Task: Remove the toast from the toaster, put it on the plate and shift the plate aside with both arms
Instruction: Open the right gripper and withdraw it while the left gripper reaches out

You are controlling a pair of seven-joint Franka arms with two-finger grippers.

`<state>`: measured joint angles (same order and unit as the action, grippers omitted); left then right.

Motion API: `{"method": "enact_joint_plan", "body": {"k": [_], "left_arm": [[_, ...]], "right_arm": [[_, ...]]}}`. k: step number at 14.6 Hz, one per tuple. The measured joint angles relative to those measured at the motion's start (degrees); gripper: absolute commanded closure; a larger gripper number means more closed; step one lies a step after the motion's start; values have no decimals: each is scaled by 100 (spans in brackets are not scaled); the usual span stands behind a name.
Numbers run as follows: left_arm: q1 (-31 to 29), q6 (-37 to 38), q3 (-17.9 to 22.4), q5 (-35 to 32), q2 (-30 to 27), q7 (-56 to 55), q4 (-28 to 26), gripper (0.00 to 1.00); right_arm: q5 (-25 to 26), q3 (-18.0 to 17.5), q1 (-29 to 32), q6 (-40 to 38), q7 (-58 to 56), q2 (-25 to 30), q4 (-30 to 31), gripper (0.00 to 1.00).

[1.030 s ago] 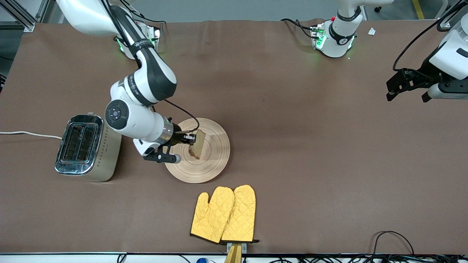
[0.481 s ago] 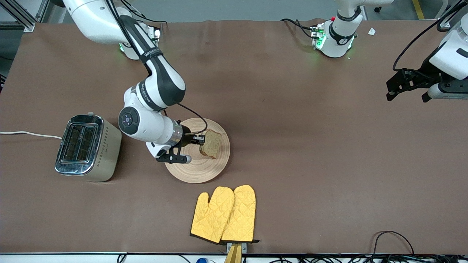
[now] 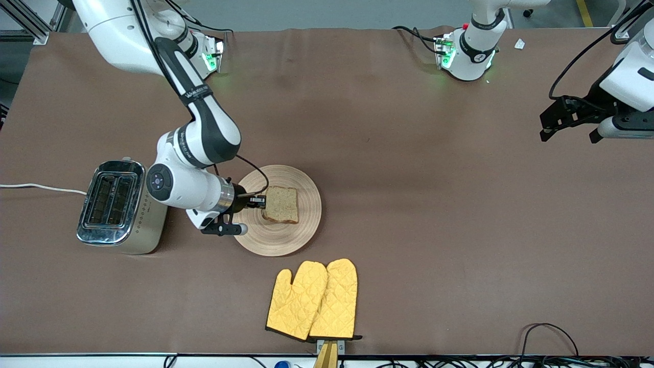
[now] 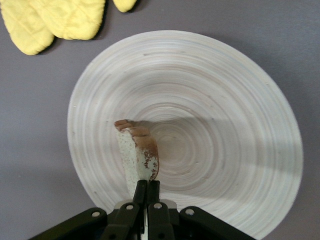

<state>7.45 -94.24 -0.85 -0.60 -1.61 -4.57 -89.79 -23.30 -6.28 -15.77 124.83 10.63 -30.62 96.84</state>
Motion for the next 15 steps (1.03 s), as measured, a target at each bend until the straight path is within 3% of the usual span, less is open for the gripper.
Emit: {"method": "enact_joint_plan", "body": {"k": [5, 6, 7, 9, 10, 15], "left_arm": [[3, 0, 0, 0, 1, 0, 0, 0], [4, 0, 0, 0, 2, 0, 0, 0], [4, 1, 0, 0, 4, 0, 0, 0], [4, 5, 0, 0, 19, 0, -2, 0], [6, 12, 0, 0, 41, 0, -4, 0], [19, 102, -22, 0, 318, 3, -13, 0]], "right_arm": [[0, 40, 397, 2, -661, -1, 367, 97], [0, 49, 501, 2, -784, 0, 427, 78], [0, 53, 600, 1, -877, -1, 472, 51], [0, 54, 710, -45, -957, 2, 494, 7], [3, 54, 718, -60, -968, 9, 494, 0], [344, 294, 720, -410, -969, 224, 487, 0]]}}
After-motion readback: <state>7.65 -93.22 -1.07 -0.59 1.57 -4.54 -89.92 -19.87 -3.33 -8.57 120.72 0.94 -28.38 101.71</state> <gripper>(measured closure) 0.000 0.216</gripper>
